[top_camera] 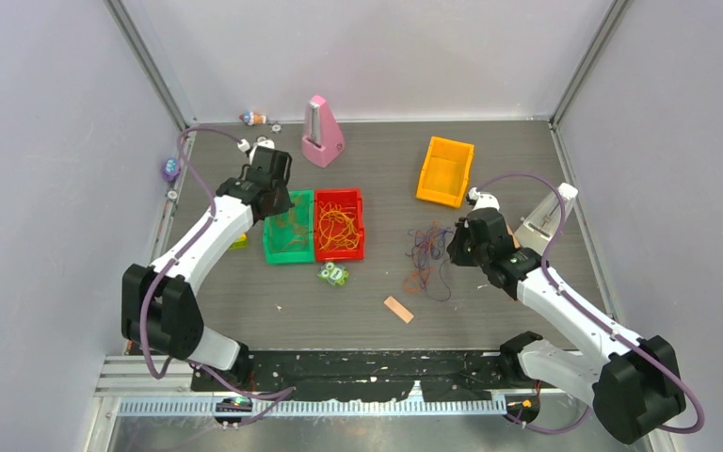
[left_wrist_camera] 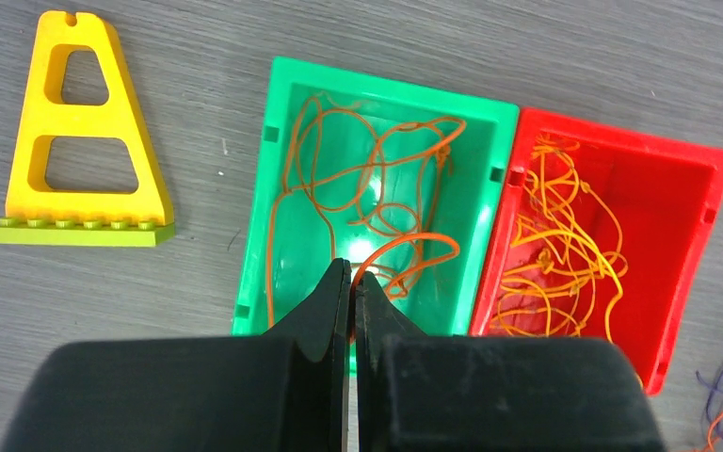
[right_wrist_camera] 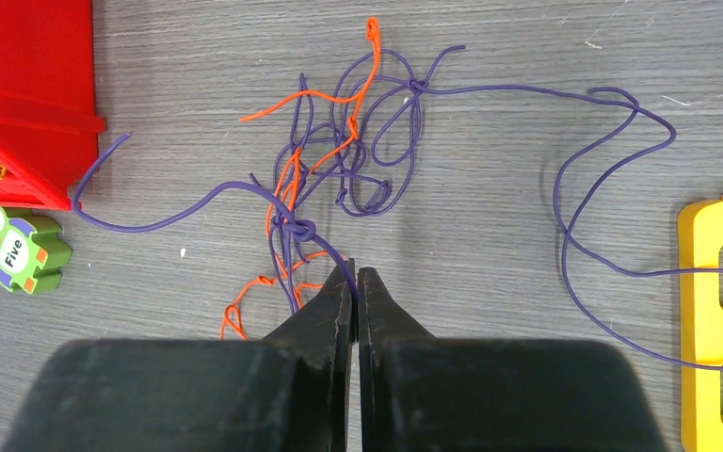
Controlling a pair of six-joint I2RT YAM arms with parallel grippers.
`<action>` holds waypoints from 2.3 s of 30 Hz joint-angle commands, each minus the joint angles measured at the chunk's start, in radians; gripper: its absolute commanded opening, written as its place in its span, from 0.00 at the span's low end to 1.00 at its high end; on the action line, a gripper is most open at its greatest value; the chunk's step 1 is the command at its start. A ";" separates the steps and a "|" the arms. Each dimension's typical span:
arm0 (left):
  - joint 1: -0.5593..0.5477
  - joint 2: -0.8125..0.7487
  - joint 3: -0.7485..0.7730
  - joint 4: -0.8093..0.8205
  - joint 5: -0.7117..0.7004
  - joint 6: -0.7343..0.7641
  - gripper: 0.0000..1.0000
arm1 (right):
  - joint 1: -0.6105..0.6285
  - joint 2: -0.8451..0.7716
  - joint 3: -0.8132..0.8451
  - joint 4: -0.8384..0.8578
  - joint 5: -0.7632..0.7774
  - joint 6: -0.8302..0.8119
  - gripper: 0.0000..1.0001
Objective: Untangle the cables
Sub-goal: Place the cable in the bin, then untie the cable.
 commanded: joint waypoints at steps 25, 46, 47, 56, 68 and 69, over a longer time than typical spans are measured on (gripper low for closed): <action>0.075 0.334 0.124 -0.016 0.096 0.019 0.15 | -0.008 -0.017 0.016 -0.001 -0.023 -0.005 0.06; -0.003 -0.180 -0.092 0.061 0.256 0.022 1.00 | -0.007 0.110 0.048 0.022 -0.150 -0.013 0.06; -0.033 -0.202 -0.097 0.068 0.260 0.023 1.00 | -0.008 0.111 0.050 0.022 -0.149 -0.013 0.06; -0.272 -0.245 -0.147 0.260 0.416 -0.017 0.99 | -0.008 0.078 0.059 0.012 -0.120 -0.008 0.06; -0.382 0.144 0.026 0.326 0.597 -0.113 0.99 | -0.007 -0.062 0.039 -0.096 0.143 0.049 0.06; -0.385 0.170 0.035 0.334 0.604 -0.122 0.99 | -0.008 -0.068 0.035 -0.099 0.141 0.051 0.06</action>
